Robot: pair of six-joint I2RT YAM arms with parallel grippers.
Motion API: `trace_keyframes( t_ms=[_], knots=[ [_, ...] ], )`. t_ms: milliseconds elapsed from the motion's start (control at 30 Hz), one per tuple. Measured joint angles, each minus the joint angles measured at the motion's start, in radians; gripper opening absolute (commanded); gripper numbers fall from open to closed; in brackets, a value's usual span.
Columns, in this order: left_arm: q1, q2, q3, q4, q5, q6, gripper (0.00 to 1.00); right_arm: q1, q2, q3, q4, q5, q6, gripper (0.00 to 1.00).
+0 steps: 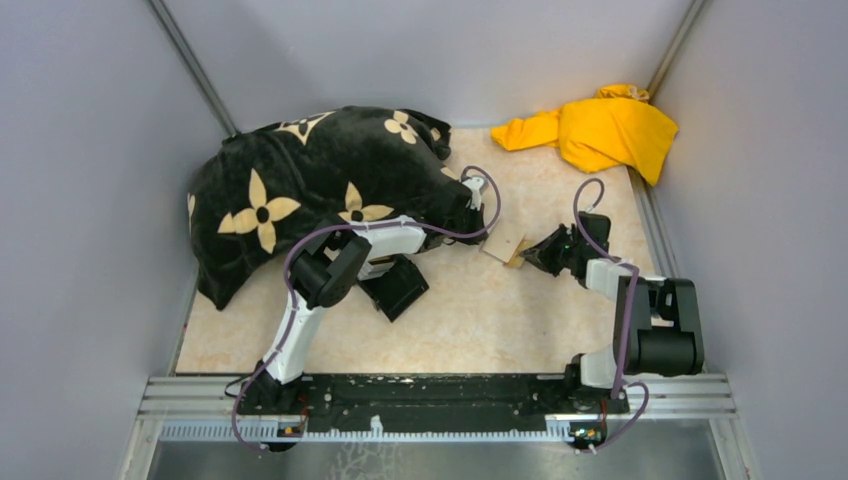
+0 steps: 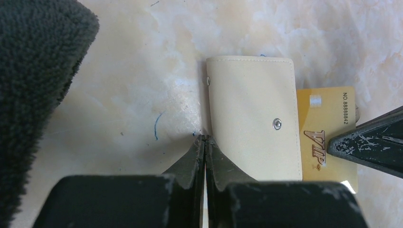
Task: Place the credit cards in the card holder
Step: Open the card holder at the center of the board.
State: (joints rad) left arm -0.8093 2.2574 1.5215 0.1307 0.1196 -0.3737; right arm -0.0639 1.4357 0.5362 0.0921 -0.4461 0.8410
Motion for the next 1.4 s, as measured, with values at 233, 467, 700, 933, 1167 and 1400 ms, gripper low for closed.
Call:
trace_keyframes(
  t_ms=[233,467,700,933,1167,1400],
  knots=[
    [-0.002,0.002,0.0,0.002,0.0,0.0,0.06,0.0,0.0,-0.006,0.037,0.0,0.004,0.0],
    [-0.003,0.003,0.0,0.006,0.0,0.0,0.06,0.0,0.005,-0.026,0.083,-0.004,0.034,0.0],
    [-0.006,0.004,0.0,0.008,-0.001,0.0,0.06,0.0,0.007,-0.054,0.14,-0.01,0.06,0.0],
    [-0.021,0.004,0.0,0.008,-0.003,0.0,0.05,0.0,0.007,-0.059,0.183,-0.019,0.073,0.0],
    [-0.025,0.004,-0.003,0.012,-0.006,0.0,0.05,0.003,0.007,-0.058,0.215,-0.026,0.073,0.0],
    [-0.027,0.005,0.004,0.003,-0.011,0.002,0.04,0.049,0.007,0.01,0.119,0.02,-0.001,0.0]
  ],
)
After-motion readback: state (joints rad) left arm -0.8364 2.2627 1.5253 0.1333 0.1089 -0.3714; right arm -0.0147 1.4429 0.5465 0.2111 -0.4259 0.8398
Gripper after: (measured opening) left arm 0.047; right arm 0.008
